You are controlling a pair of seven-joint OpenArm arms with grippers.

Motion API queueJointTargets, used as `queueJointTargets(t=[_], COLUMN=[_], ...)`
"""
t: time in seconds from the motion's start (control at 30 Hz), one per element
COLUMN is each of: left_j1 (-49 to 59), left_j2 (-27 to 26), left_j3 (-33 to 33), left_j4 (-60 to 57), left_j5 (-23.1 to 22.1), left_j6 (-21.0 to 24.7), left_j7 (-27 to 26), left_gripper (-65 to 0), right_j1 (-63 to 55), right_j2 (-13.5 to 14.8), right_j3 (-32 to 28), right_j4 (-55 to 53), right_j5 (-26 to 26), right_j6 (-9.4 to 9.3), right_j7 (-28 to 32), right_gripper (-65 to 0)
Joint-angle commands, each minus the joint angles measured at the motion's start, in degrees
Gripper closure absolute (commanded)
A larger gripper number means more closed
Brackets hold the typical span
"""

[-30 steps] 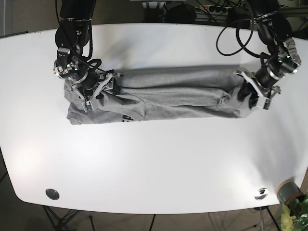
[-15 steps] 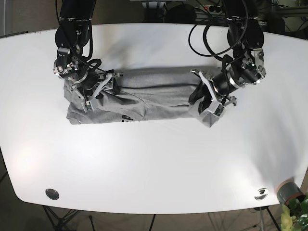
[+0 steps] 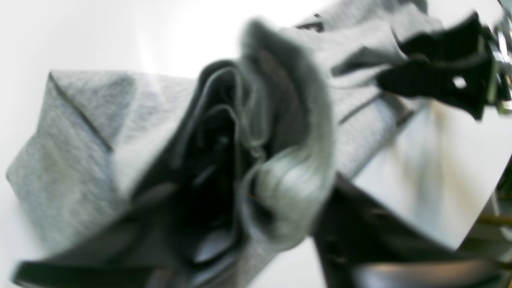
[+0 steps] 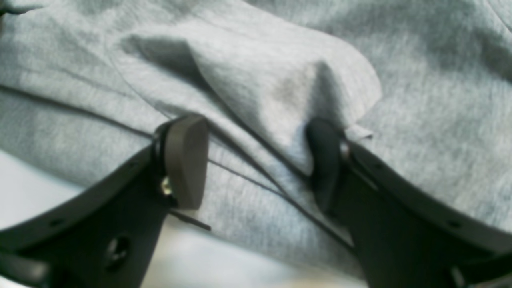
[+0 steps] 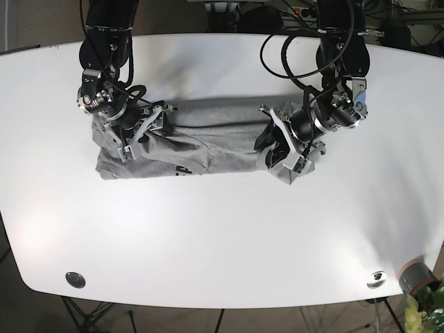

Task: Fold the T-shirt properly
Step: 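Fold the strip's end held by the left gripper toward the right gripper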

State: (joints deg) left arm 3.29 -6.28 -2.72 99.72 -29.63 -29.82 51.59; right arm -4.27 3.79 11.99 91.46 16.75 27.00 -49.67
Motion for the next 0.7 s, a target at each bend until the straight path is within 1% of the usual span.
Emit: queueJointTargets(t=[0.0,0.03,0.07,0.13,0.2,0.27,0.33,0.4,0.5,0.67], left_j1=[-0.5,-0.5,-0.6,-1.9,-2.6,-3.1,-3.5,-3.9,-4.0,-3.8], left_j2=[-0.3,-0.3,-0.3,-0.6,-1.1,-2.6,-3.1,-3.2,-3.7,-5.7], left_j3=[0.2,1.2,2.1,5.8,8.8,12.4,14.5,15.9,15.6,13.7], left_j4=[-0.1,-0.2,-0.2,0.3,0.5,1.8,3.9,6.4,9.1,9.4], left_j5=[-0.9,-0.9,-0.9,-0.9,-0.9,-0.9,-0.9,-0.9,-0.9,-1.0], left_j6=[0.9,1.4,1.7,3.0,3.8,5.3,6.7,9.1,12.3,12.6], left_j7=[-0.6,-0.6,-0.6,-0.6,-0.6,-0.6,-0.6,-0.6,-0.6,-0.6], left_gripper=[-21.2,-24.9,-27.1,-32.6,-34.9,-35.1,-35.4,-35.7,-35.8,-35.7], right_j1=[0.6,0.6,0.6,0.7,0.7,0.7,0.7,0.7,0.7,1.2], right_j2=[0.2,0.2,0.2,0.2,0.2,0.2,0.2,0.2,0.2,0.2], right_j3=[0.0,0.0,0.0,0.0,0.0,-0.1,-0.1,-0.1,-0.1,-0.1], right_j4=[0.9,0.9,0.9,0.9,0.9,0.9,0.9,0.9,0.9,0.9], right_j5=[-0.3,-0.2,-0.2,-0.2,-0.2,-0.2,-0.2,-0.2,-0.2,-0.2], right_j6=[0.03,0.03,0.12,0.12,0.12,0.12,0.12,0.12,0.12,0.12], right_j7=[0.0,0.0,0.0,0.0,0.0,0.0,0.0,0.0,0.0,0.0], right_gripper=[-37.1,-37.1,-37.1,-37.1,-37.1,-37.1,-37.1,-37.1,-37.1,-37.1])
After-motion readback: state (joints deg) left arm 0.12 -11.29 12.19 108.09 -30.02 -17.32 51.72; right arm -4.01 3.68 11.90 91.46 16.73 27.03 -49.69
